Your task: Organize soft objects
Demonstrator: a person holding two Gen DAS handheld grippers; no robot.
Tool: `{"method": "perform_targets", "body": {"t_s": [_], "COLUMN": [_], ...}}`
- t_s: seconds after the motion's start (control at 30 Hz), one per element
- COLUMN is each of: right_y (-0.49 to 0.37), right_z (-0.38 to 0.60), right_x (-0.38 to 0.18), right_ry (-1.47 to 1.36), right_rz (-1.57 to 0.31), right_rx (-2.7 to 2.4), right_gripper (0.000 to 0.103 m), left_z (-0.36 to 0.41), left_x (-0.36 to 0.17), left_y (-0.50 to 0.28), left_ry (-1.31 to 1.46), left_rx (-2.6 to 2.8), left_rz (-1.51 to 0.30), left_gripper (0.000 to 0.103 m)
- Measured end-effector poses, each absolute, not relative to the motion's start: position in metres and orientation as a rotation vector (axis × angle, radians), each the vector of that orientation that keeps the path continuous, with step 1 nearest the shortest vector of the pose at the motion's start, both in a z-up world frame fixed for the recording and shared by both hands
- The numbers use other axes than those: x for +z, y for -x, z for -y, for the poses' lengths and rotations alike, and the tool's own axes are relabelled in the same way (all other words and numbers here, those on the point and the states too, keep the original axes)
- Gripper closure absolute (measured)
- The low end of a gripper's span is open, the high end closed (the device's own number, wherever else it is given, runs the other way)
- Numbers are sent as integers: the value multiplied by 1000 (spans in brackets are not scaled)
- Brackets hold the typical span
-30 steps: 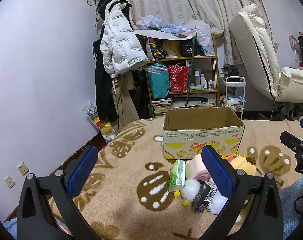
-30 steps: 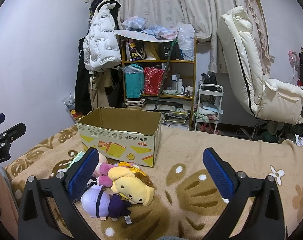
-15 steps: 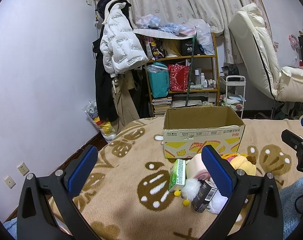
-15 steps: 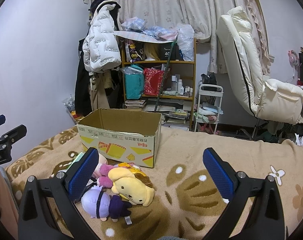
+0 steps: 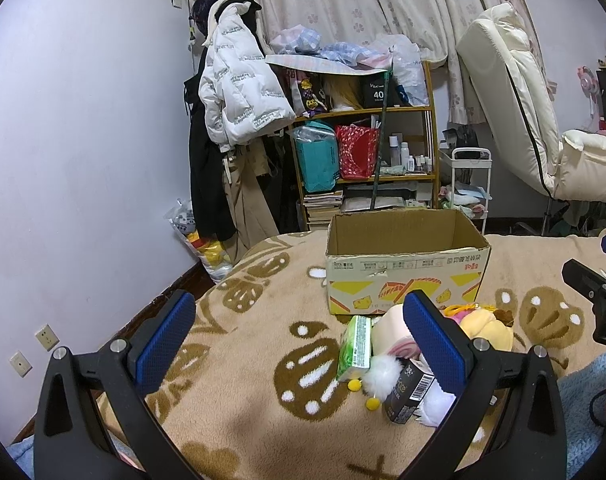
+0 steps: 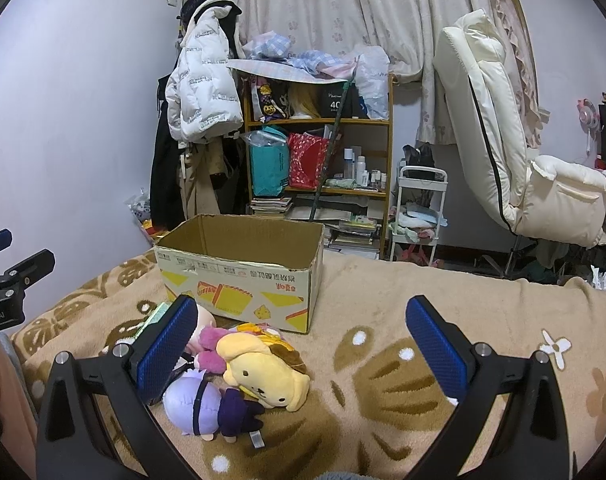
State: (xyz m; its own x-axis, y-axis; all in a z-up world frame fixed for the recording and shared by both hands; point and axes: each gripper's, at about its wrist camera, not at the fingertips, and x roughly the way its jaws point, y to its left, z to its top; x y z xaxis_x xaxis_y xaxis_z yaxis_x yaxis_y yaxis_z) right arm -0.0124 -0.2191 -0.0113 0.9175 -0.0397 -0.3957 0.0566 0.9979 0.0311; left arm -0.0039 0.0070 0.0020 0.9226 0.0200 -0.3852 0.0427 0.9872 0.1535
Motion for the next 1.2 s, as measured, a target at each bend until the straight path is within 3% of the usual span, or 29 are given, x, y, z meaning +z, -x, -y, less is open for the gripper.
{"method": "perform_targets", "body": {"t_s": [0.8, 1.2], "right_y": [-36, -76], "right_z": [219, 222], "right_x": [-36, -71], "right_ry": [-71, -132], "right_rz": [-506, -671], "right_rx": [-3, 55], "right_gripper": [0, 0], "left_z": [35, 64], "left_x": [-21, -71], "left_y": [-49, -77], "left_ry": [-236, -284], "left_rx": [-122, -242], "left_rz": [-580, -795], "left_gripper": [1, 1]}}
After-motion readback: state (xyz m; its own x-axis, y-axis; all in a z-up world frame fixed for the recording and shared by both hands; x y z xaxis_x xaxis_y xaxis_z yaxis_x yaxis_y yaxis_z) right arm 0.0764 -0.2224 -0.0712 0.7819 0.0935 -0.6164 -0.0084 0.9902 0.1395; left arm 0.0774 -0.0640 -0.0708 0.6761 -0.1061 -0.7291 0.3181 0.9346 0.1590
